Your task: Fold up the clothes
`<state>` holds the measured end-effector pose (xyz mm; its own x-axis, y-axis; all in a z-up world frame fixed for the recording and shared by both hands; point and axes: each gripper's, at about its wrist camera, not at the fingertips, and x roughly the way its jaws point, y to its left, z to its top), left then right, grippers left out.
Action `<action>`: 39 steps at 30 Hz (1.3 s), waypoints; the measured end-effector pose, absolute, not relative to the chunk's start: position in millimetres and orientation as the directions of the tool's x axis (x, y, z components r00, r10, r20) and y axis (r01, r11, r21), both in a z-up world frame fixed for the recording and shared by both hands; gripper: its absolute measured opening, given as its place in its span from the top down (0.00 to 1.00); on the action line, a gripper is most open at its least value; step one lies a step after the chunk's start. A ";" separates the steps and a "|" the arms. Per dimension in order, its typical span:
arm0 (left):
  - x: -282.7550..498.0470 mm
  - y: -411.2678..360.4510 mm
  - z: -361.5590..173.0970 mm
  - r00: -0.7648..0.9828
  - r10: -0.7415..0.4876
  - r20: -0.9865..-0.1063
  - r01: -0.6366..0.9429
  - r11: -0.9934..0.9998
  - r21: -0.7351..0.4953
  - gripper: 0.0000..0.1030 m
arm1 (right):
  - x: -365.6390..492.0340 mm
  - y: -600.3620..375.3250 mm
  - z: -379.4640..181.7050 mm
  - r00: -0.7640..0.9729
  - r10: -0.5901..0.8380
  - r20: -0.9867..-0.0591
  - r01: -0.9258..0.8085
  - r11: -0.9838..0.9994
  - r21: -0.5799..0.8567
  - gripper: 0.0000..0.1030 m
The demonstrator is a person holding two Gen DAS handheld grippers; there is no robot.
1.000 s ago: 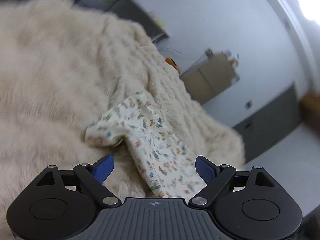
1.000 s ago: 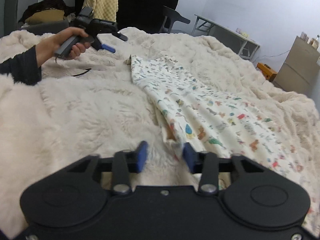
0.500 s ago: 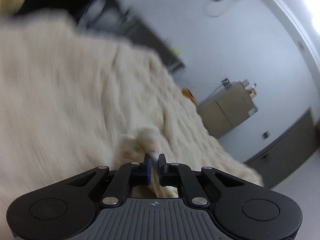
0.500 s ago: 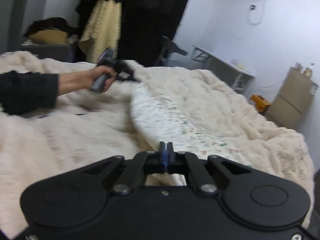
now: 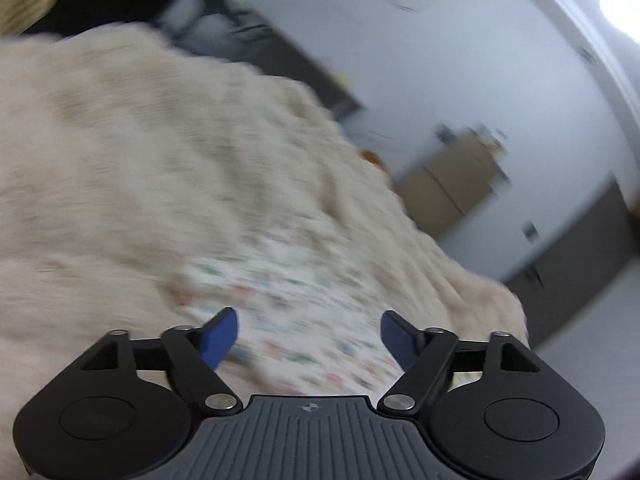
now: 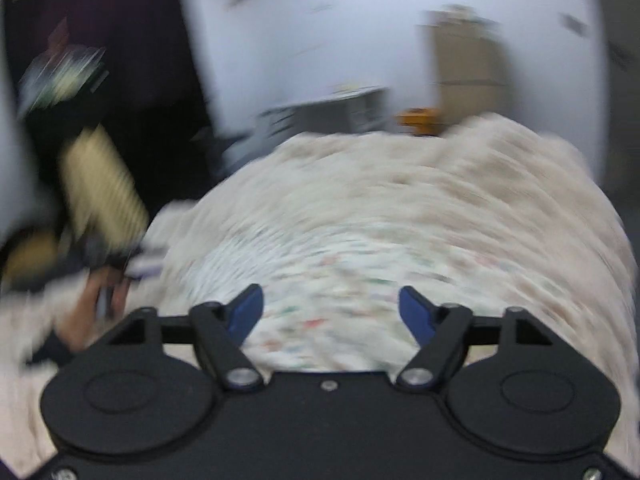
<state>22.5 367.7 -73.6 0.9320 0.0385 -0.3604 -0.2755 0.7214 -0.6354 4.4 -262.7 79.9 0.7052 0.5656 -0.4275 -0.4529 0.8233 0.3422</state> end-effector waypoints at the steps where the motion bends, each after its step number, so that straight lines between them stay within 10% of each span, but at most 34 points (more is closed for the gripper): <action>1: 28.4 350.5 -66.7 0.938 0.006 -0.346 -0.233 0.752 -0.617 0.21 | 6.7 -283.9 73.6 0.737 0.533 -0.416 -0.387 0.837 0.386 0.21; 8: 40.7 216.5 0.9 0.902 -0.365 -0.232 0.254 0.881 -0.400 0.16 | 25.6 -397.6 19.8 0.826 0.351 -0.441 -0.086 0.851 0.518 0.20; 15: 53.0 107.8 34.9 0.757 -0.561 -0.335 0.532 0.827 -0.184 0.15 | 108.8 -391.4 -13.2 0.787 0.429 -0.444 -0.223 0.868 0.444 0.29; 19: 59.6 84.0 22.0 0.744 -0.546 -0.385 0.536 0.832 -0.143 0.15 | 141.1 -383.2 -29.7 0.687 0.532 -0.495 -0.253 0.813 0.524 0.78; 21: 56.0 79.9 14.0 0.735 -0.552 -0.394 0.547 0.826 -0.138 0.15 | 140.1 -387.5 -25.7 0.710 0.535 -0.458 -0.263 0.804 0.533 0.80; 29: 54.6 87.5 20.5 0.766 -0.535 -0.356 0.511 0.843 -0.168 0.15 | 141.3 -389.7 18.5 0.801 0.475 -0.364 -0.242 0.813 0.529 0.82; 33: 49.1 91.4 27.4 0.794 -0.486 -0.366 0.480 0.870 -0.113 0.15 | 158.1 -354.8 9.8 0.789 0.287 -0.543 -0.132 0.943 0.306 0.79; 39: 34.0 96.1 28.6 0.839 -0.352 -0.415 0.428 0.898 0.102 0.15 | 122.5 -329.4 17.2 0.817 0.148 -0.558 -0.098 0.988 0.119 0.50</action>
